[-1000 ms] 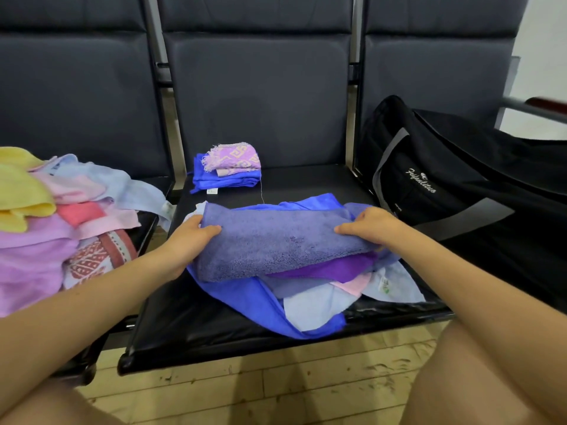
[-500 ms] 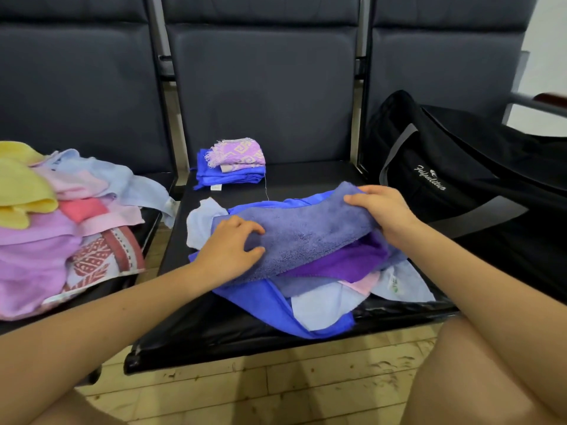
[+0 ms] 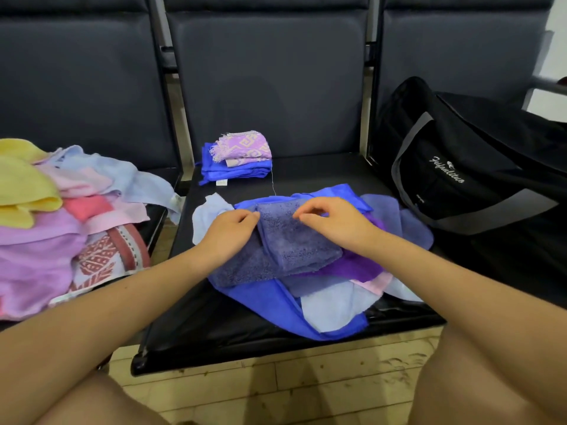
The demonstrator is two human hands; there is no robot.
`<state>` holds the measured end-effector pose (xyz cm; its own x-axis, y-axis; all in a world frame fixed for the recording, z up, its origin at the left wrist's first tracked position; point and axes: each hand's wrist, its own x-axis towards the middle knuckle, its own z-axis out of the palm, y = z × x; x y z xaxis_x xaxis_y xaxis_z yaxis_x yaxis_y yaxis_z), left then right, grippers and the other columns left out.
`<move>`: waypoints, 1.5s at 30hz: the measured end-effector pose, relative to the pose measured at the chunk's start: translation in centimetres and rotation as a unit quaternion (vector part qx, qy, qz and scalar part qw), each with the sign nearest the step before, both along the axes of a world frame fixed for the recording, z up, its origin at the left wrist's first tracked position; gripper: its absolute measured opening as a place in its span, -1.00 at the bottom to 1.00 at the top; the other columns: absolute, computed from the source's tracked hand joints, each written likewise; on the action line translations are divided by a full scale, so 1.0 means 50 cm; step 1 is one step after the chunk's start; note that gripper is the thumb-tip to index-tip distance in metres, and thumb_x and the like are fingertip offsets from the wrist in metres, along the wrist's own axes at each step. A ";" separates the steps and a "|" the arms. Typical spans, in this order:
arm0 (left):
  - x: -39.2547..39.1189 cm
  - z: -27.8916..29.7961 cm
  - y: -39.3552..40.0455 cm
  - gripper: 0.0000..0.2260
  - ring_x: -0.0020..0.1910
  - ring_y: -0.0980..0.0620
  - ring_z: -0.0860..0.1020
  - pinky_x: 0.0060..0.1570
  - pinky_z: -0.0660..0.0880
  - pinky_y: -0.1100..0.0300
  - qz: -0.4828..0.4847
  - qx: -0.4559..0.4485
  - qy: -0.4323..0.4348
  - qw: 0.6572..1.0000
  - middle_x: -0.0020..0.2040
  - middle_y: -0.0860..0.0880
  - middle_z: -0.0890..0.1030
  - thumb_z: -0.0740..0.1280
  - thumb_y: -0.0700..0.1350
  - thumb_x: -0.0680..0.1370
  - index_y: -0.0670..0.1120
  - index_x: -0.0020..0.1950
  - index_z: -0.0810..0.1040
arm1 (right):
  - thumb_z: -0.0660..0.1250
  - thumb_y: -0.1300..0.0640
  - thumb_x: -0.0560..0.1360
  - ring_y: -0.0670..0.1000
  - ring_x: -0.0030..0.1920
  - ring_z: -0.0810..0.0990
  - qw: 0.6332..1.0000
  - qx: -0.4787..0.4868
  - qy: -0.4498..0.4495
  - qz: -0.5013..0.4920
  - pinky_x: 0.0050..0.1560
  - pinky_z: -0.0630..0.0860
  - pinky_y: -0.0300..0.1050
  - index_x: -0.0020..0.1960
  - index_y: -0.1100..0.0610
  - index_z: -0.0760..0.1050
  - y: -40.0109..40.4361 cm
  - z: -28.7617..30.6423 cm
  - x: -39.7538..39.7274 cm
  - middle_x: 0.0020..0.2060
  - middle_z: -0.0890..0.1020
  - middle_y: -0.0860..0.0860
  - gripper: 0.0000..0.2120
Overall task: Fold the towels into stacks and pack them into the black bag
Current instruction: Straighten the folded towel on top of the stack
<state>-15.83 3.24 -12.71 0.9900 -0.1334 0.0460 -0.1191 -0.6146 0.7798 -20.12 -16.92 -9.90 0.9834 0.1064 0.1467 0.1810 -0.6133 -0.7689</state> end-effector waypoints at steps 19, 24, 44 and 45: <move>0.011 -0.022 -0.079 -0.89 -0.08 -0.18 0.52 -0.21 0.25 0.11 0.007 0.081 -0.126 0.989 -0.12 -0.15 0.56 0.21 -0.13 0.61 -0.17 -0.02 0.40 | 0.39 -0.05 0.48 0.04 -0.04 0.59 0.988 -0.090 0.098 -0.072 -0.03 0.45 -0.07 -0.13 0.07 0.48 -0.012 -0.047 0.019 -0.09 0.63 0.03 -0.80; -0.029 -0.011 -0.041 -0.50 -0.14 0.19 0.42 -0.04 0.37 0.25 -0.019 0.047 -0.187 0.981 0.03 0.04 0.39 0.42 -0.12 0.48 0.04 0.37 0.34 | 0.38 0.10 0.50 -0.01 -0.09 0.56 0.990 0.095 0.074 -0.074 -0.03 0.46 -0.08 -0.16 0.11 0.48 -0.020 -0.026 0.026 -0.18 0.60 -0.01 -0.87; -0.028 0.034 0.026 -0.74 0.13 -0.25 0.58 0.24 0.46 -0.16 0.126 -0.355 0.189 0.907 0.12 -0.28 0.62 0.29 -0.09 0.56 -0.22 0.15 0.55 | 0.34 0.24 0.52 -0.13 -0.21 0.51 0.970 0.206 0.123 0.037 -0.25 0.47 -0.30 -0.08 0.08 0.53 0.084 -0.036 0.018 -0.21 0.56 0.01 -0.92; -0.032 0.037 0.025 -0.82 0.11 -0.24 0.59 0.24 0.47 -0.15 0.132 -0.349 0.182 0.910 0.10 -0.27 0.62 0.29 -0.13 0.56 -0.21 0.07 0.56 | 0.37 0.21 0.51 -0.13 -0.22 0.50 0.973 0.195 0.122 0.018 -0.27 0.47 -0.30 -0.09 0.07 0.50 0.086 -0.042 0.020 -0.22 0.55 0.00 -0.92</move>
